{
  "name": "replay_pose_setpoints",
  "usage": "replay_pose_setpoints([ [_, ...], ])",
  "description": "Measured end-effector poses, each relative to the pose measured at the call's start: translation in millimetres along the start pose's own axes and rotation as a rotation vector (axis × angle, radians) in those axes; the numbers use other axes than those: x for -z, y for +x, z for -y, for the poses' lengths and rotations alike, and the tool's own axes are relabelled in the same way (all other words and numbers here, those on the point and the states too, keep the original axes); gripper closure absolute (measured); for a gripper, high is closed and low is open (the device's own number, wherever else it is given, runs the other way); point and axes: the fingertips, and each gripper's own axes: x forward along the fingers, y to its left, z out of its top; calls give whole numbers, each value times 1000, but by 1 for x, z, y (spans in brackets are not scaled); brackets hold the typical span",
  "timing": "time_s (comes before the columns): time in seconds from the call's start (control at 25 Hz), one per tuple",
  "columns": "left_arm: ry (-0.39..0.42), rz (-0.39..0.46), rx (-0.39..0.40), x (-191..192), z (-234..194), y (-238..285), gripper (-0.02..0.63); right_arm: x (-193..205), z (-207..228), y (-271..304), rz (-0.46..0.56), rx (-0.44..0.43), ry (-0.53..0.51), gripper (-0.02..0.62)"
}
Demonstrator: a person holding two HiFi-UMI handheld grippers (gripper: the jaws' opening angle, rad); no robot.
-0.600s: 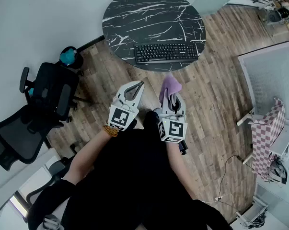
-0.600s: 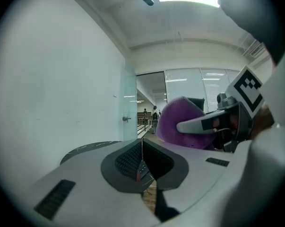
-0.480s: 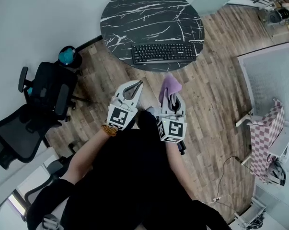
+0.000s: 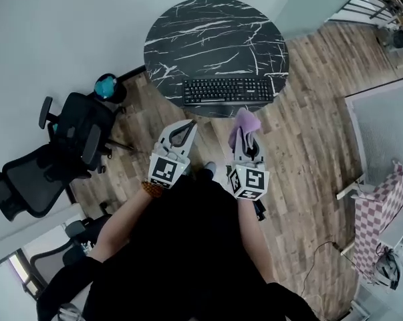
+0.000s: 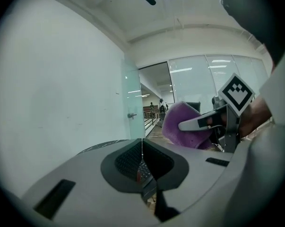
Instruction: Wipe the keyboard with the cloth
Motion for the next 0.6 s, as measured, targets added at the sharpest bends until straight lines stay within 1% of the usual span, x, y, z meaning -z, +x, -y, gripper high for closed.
replay_pose_setpoints([
  [0.12, 14, -25, -33, -2, 6, 9, 588, 4, 20, 5, -14, -17, 18, 528],
  [0.36, 8, -60, -87, 4, 10, 15, 588, 19, 47, 11, -66, -31, 51, 528],
  [0.48, 8, -84, -95, 11, 9, 20, 588, 21, 57, 15, -82, -39, 49, 528],
  [0.6, 17, -95, -83, 19, 5, 27, 588, 25, 65, 24, -100, -52, 35, 528],
])
